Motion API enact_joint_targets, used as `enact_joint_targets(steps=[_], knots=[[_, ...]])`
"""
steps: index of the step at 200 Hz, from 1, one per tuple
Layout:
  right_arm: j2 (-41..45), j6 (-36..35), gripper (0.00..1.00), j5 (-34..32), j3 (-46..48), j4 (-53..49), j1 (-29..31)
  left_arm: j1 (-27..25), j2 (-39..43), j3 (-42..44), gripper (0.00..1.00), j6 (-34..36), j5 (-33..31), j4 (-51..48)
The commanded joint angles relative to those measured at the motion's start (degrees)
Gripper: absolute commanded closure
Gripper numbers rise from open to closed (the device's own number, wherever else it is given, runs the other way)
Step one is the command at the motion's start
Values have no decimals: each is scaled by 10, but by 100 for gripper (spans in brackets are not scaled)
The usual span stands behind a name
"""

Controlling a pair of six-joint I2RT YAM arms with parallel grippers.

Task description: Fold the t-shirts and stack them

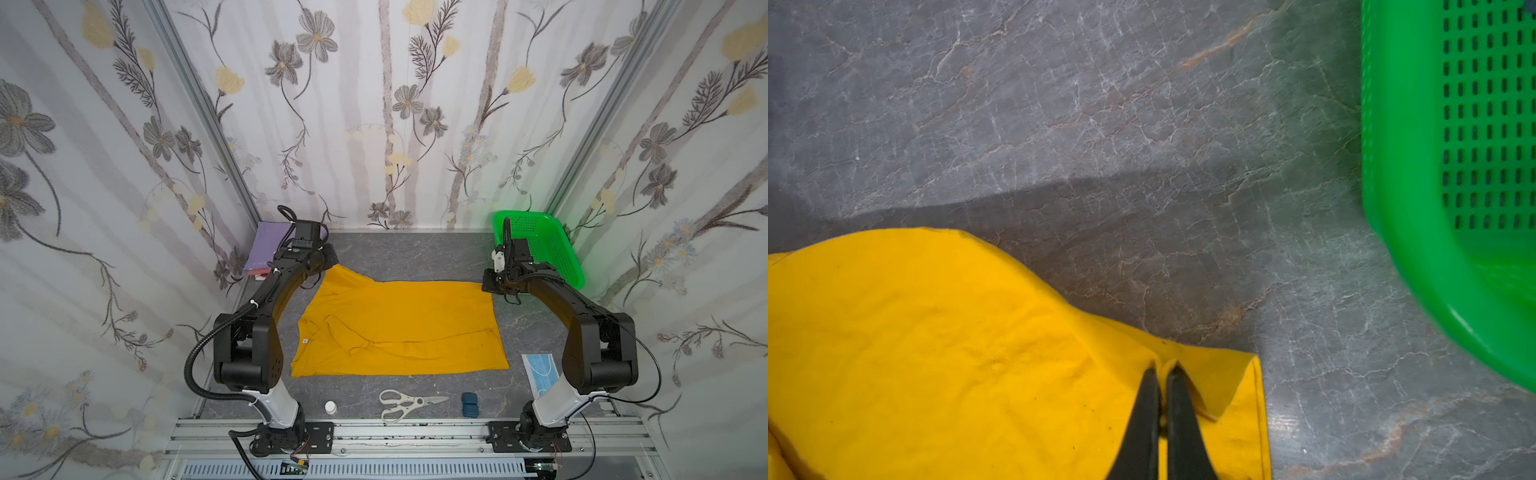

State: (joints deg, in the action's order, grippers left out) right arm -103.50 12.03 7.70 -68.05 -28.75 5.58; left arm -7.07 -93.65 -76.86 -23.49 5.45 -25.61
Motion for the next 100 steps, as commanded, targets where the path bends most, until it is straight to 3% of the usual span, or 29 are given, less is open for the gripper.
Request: enact_joint_targets(steps=[1,58,100], knots=[[13,-18,100,29,30,36,-1,0,70,60,100,-15,-36,31],[69,18,100,-4,115,59,-12,-5,262,198,100,-30,-72,-16],[154,40,100,-1,173,75,-12,-27,342,281,100,-58,-61,-33]])
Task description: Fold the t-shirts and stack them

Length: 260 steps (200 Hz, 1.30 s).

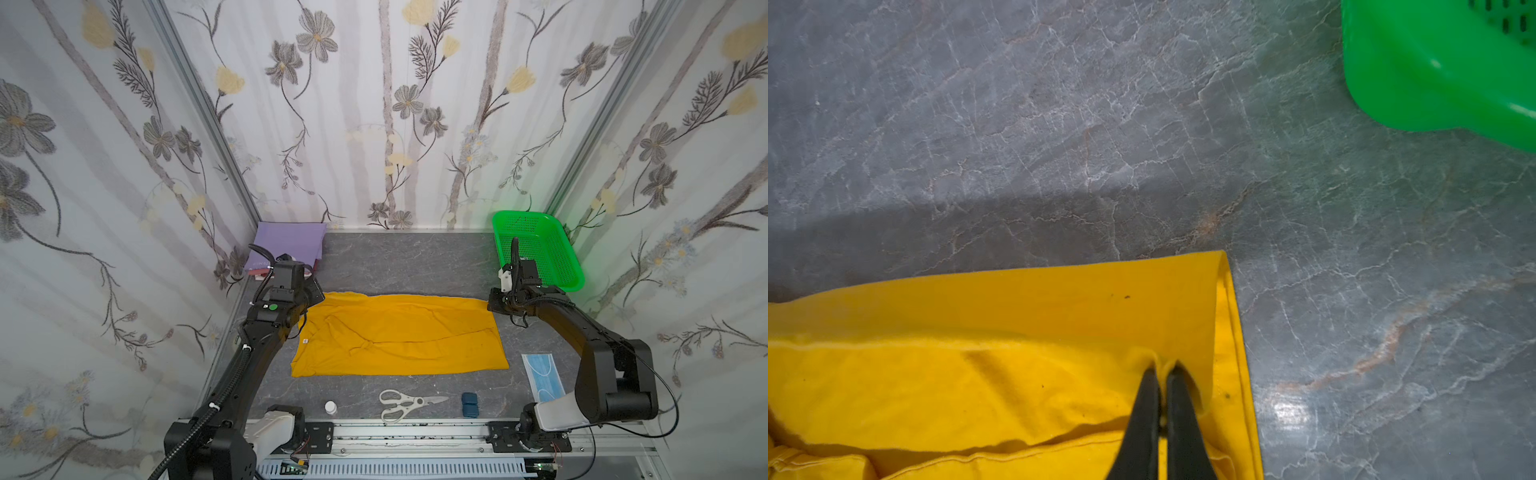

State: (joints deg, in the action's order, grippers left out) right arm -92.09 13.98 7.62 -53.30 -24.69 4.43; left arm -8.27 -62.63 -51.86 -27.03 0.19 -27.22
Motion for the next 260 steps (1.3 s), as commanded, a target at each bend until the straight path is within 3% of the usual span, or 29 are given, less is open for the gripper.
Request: enact_joint_targets(steps=[1,73,149,151,163,173,187,197,216,235,260], knots=[[41,21,100,0,26,34,0,-16,33,32,100,-24,-10,-18],[75,32,100,-20,84,42,-2,-64,192,116,100,-68,-82,-92],[90,39,100,-23,121,56,-4,-105,264,160,100,-89,-52,-107],[93,41,100,-25,123,57,-3,-107,266,160,97,-90,-50,-106],[118,48,75,-34,129,62,-4,-119,285,162,69,-91,-38,-98],[141,51,45,-40,131,62,-4,-131,311,158,33,-93,-42,-96],[169,51,23,-38,121,55,-4,-140,347,147,1,-86,-69,-107],[177,49,14,-36,110,42,-3,-141,360,135,0,-77,-85,-120],[170,43,7,-19,72,26,-2,-141,354,115,0,-62,-89,-125],[147,37,1,15,57,26,11,-141,318,118,0,-58,-46,-90],[85,28,0,51,41,30,51,-140,221,131,0,-69,31,-8]])
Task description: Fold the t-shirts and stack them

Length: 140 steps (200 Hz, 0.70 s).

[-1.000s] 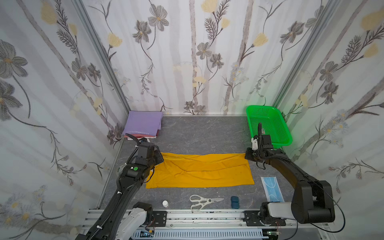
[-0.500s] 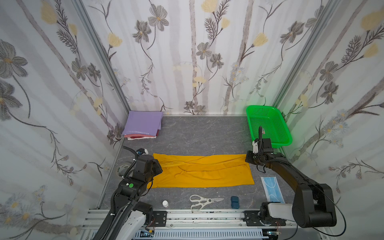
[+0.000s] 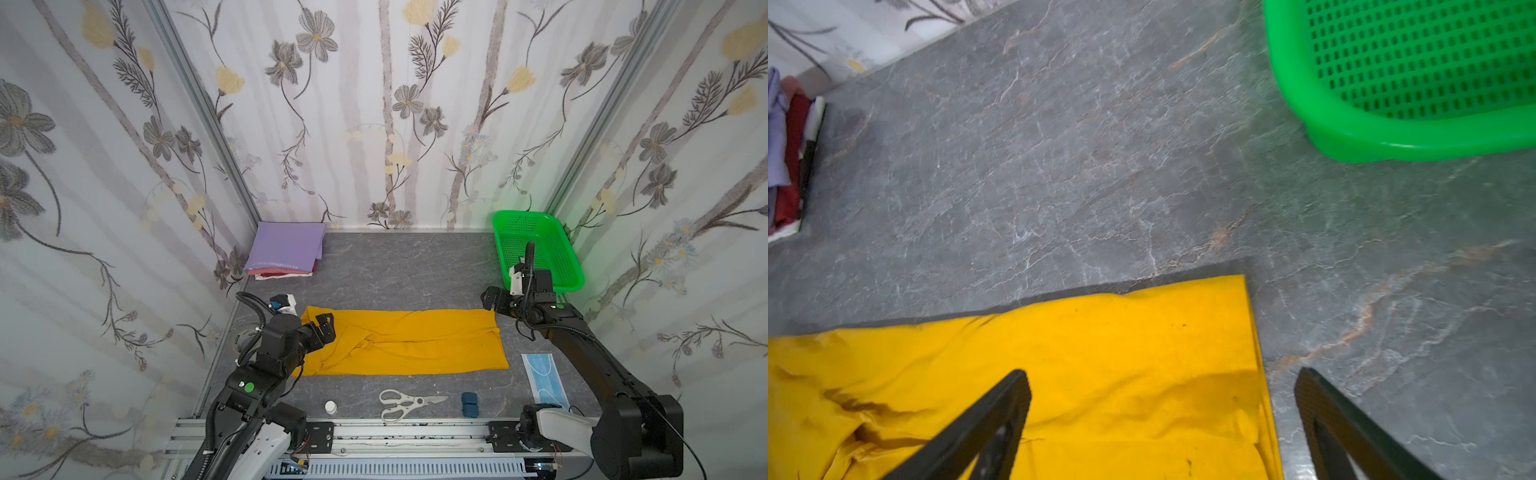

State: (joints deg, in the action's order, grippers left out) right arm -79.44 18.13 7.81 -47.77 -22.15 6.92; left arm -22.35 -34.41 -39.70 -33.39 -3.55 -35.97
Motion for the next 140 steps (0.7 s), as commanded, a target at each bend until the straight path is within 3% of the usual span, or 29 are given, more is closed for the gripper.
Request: enact_joint_targets(steps=[1,17,44,71,115,140], knots=[[-45,-14,0,51,-14,5,28,0,-65,10,0,-7,71,82],[-97,-8,0,55,-15,18,55,0,-128,26,0,-23,98,152],[-180,10,0,50,-12,33,85,1,-217,24,0,-50,81,197],[-227,37,0,-16,-8,10,115,2,-275,32,0,-69,63,208],[-167,114,0,-76,73,30,137,22,-388,50,0,-110,34,239],[-135,123,0,-102,94,7,146,32,-472,17,0,-101,21,262]])
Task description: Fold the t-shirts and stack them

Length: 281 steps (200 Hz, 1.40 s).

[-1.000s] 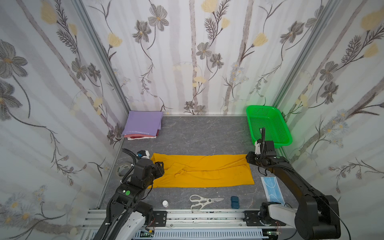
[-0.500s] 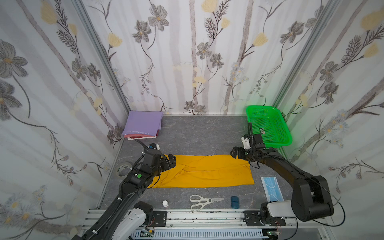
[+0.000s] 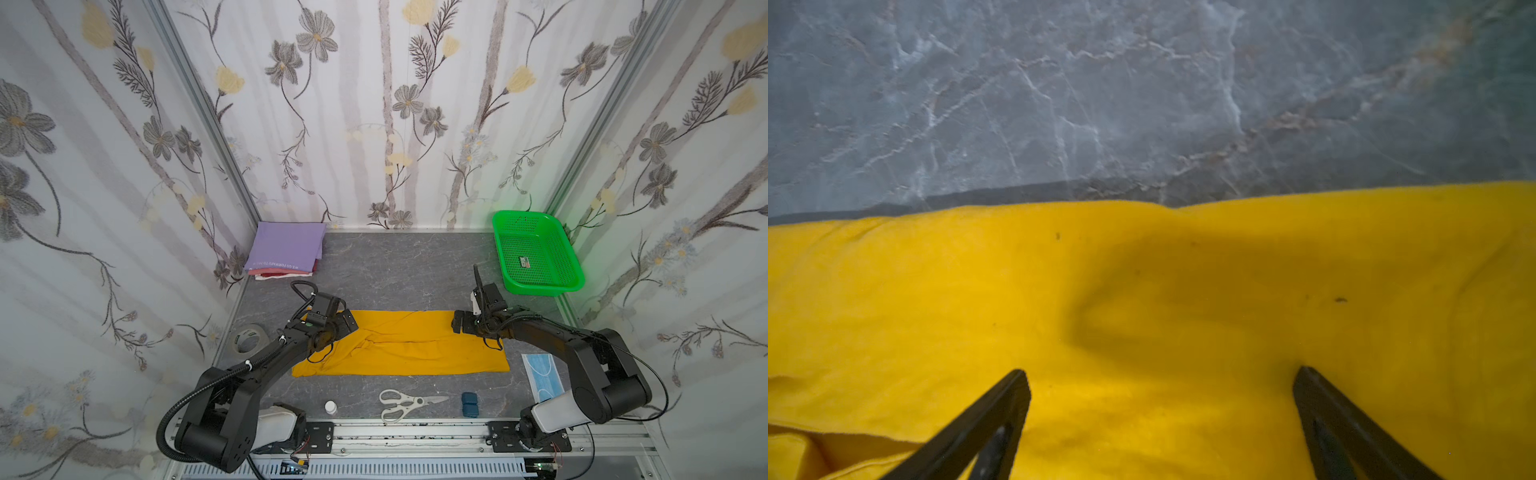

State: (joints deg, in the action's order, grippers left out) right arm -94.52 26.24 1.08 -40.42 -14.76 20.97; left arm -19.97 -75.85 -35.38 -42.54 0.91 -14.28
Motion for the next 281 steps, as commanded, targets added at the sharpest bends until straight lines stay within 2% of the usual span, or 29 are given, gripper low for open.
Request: enact_joint_targets(steps=[1,35,51,75,97,115,145,157,168,180,191,217,233,253,281], knots=[[17,42,0,-35,21,-68,6,9,-61,-30,0,-8,-23,47],[54,35,0,-21,32,-83,22,13,-223,-136,0,4,22,119],[60,31,0,-15,30,-85,24,12,-312,-220,0,11,33,140],[36,8,0,14,21,-74,24,11,-463,-421,0,24,62,119],[-6,-15,0,78,2,-54,42,6,-583,-635,0,31,77,68],[-43,-22,0,124,-18,-39,80,1,-671,-787,0,25,98,39],[-112,-22,0,203,-106,-18,161,-4,-816,-1062,0,17,157,-27],[-119,-16,0,208,-128,-16,182,-2,-861,-1164,0,20,181,-58],[-104,-1,0,206,-132,-10,187,-1,-872,-1214,0,32,197,-76],[-70,14,0,183,-128,-15,185,5,-843,-1203,0,49,210,-72],[-33,27,0,157,-123,-27,184,11,-795,-1149,0,67,216,-59],[26,39,0,110,-116,-47,182,21,-616,-886,0,82,224,40],[22,36,0,112,-117,-45,181,21,-522,-735,0,80,224,89],[-17,23,0,130,-124,-42,183,12,-442,-583,0,66,238,132],[-45,13,0,135,-113,-46,198,-9,-394,-429,0,44,242,197]])
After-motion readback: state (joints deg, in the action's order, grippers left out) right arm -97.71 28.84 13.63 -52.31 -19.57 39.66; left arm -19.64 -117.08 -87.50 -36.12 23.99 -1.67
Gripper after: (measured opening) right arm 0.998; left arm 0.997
